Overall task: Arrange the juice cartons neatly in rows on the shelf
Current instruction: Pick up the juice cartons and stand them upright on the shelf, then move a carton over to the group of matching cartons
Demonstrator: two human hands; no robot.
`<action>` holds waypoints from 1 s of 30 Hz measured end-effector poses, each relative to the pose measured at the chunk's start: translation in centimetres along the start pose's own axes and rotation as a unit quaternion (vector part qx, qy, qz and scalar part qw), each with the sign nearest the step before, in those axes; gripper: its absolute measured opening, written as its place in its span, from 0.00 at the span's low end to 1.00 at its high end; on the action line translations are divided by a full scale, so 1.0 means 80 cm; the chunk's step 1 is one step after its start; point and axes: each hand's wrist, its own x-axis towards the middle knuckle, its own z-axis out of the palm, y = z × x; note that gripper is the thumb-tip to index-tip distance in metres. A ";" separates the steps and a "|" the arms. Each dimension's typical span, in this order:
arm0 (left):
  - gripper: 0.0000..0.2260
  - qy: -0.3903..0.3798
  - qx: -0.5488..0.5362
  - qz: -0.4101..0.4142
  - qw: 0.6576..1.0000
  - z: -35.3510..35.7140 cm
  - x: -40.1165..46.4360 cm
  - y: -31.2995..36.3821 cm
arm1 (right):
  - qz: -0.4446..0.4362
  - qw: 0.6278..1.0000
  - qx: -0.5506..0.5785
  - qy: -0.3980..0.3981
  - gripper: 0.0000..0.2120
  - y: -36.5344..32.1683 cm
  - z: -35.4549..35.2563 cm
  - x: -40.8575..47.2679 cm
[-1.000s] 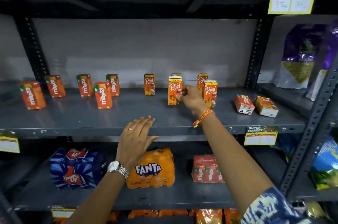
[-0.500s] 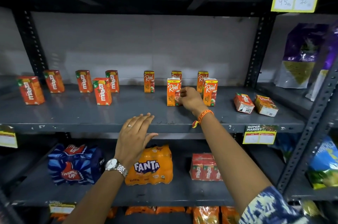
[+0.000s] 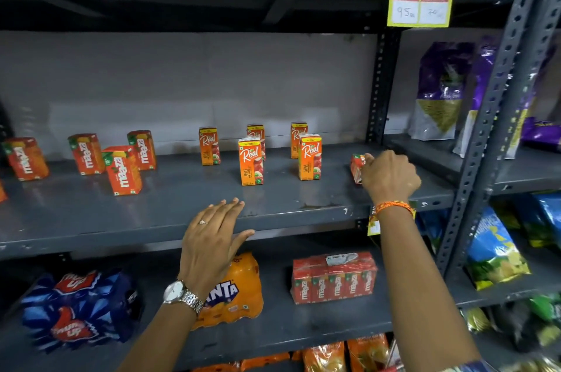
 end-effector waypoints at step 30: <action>0.27 -0.006 -0.010 -0.023 1.000 -0.008 -0.016 -0.022 | 0.046 0.690 0.674 -0.260 0.16 -0.017 -0.003 -0.030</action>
